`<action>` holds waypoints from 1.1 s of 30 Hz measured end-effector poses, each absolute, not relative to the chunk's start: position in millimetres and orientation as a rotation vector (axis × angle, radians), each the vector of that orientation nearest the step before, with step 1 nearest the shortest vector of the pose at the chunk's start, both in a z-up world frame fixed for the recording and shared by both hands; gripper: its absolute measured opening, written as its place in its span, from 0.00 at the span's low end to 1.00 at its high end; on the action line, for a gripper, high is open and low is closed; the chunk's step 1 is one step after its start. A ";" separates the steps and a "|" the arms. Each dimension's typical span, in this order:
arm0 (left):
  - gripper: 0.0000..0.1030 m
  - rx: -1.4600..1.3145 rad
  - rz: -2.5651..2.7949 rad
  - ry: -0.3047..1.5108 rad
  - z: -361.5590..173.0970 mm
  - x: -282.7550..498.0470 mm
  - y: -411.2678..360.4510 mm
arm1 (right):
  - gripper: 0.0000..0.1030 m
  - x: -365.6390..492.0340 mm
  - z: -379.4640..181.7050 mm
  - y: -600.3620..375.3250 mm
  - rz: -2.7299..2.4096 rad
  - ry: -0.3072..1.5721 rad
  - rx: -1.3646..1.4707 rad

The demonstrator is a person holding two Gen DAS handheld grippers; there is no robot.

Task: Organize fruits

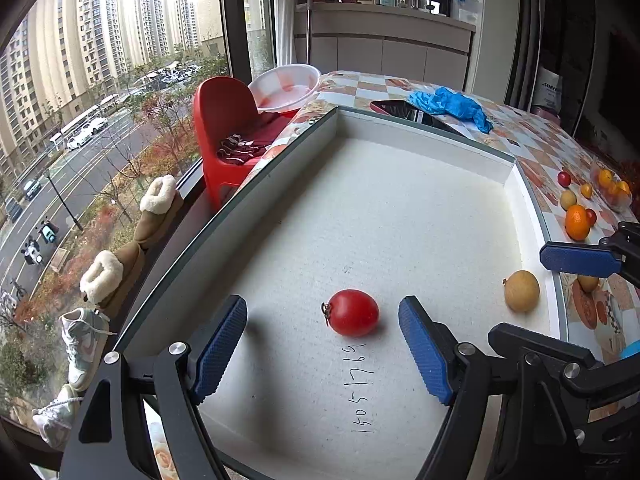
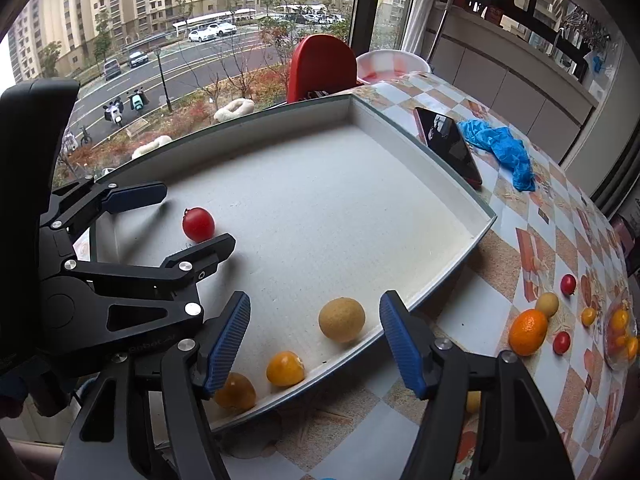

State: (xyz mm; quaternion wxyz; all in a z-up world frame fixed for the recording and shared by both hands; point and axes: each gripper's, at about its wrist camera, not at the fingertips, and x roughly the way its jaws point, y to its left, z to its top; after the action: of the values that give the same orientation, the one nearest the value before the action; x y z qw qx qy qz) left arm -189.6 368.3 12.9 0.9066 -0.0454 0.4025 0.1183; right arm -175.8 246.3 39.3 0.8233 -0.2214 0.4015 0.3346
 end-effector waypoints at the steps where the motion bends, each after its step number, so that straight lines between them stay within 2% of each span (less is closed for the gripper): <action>1: 0.77 -0.107 0.241 0.831 14.3 -189.9 369.2 | 0.77 -175.1 43.8 242.1 0.701 0.837 -0.454; 6: 0.77 -0.162 0.233 0.825 25.1 -188.7 371.2 | 0.85 -168.3 73.2 218.2 0.668 0.769 -0.329; 10: 0.77 -0.151 0.214 0.807 36.5 -189.0 361.7 | 1.00 -156.0 86.0 193.6 0.628 0.752 -0.258; 26: 0.77 -0.036 -0.038 0.809 59.8 -180.9 254.5 | 1.00 -123.9 35.6 32.6 0.292 0.965 -0.038; 33: 0.77 0.055 -0.137 0.845 49.3 -178.6 192.2 | 1.00 -124.2 12.9 -11.8 0.161 1.018 -0.037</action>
State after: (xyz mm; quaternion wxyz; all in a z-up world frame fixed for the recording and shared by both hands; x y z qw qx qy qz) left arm -178.6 192.2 49.3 0.9095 0.0266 0.4096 -0.0665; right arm -124.2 -11.8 12.9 0.8699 -0.0175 0.4868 0.0769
